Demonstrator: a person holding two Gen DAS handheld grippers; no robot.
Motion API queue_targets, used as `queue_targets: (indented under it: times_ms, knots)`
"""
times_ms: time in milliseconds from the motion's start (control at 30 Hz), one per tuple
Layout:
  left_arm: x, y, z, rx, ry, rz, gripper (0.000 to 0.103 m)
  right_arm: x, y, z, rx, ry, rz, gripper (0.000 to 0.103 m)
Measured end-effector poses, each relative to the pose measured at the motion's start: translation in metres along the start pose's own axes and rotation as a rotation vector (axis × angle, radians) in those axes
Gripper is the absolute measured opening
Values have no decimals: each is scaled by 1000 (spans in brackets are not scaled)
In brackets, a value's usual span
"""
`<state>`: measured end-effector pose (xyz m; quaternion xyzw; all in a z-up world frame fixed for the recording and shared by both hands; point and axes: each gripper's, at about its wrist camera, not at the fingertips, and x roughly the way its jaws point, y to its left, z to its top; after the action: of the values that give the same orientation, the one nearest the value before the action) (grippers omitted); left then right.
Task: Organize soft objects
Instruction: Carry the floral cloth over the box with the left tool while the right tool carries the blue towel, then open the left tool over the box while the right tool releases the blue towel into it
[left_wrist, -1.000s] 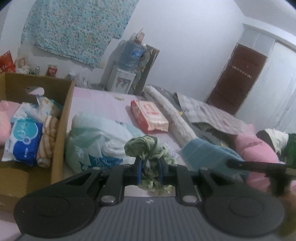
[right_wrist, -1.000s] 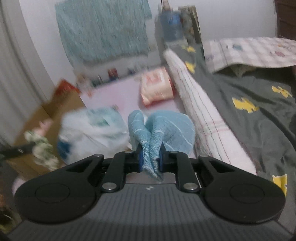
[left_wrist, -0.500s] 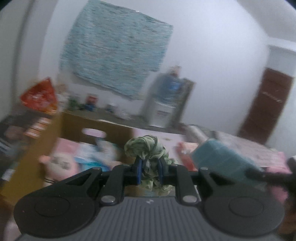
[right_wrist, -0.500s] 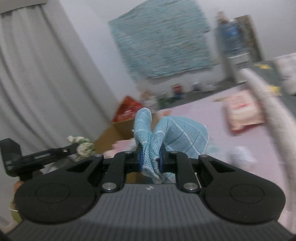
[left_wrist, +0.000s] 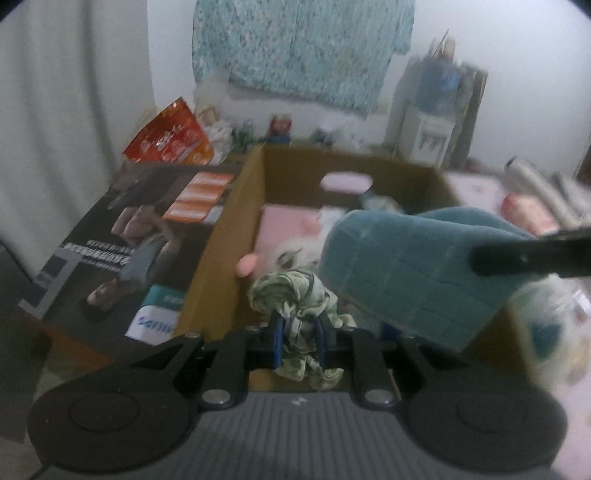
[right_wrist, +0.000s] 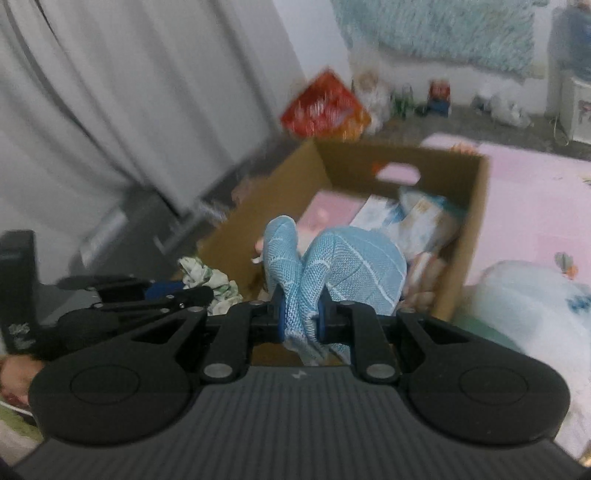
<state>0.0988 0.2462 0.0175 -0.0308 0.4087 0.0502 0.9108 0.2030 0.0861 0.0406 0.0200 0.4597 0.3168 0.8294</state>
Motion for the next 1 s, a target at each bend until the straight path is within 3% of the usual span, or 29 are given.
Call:
queue_targets:
  times_ms: [133, 333, 467, 833, 900, 1000]
  knots:
    - [14, 7, -7, 80, 67, 45, 18, 54, 21, -2, 29, 129, 11, 14]
    - [26, 8, -14, 134, 138, 80, 19, 108, 30, -20, 163, 299, 122, 14]
    - [42, 16, -14, 133, 166, 85, 20, 133, 25, -28, 241, 380, 156, 15]
    - [53, 10, -15, 167, 191, 105, 23, 172, 4, -50, 383, 533, 141, 20]
    - [54, 8, -15, 180, 186, 118, 25, 167, 7, -49, 363, 529, 133, 28]
    - [55, 8, -14, 180, 190, 122, 27, 148, 10, -46, 314, 495, 107, 49]
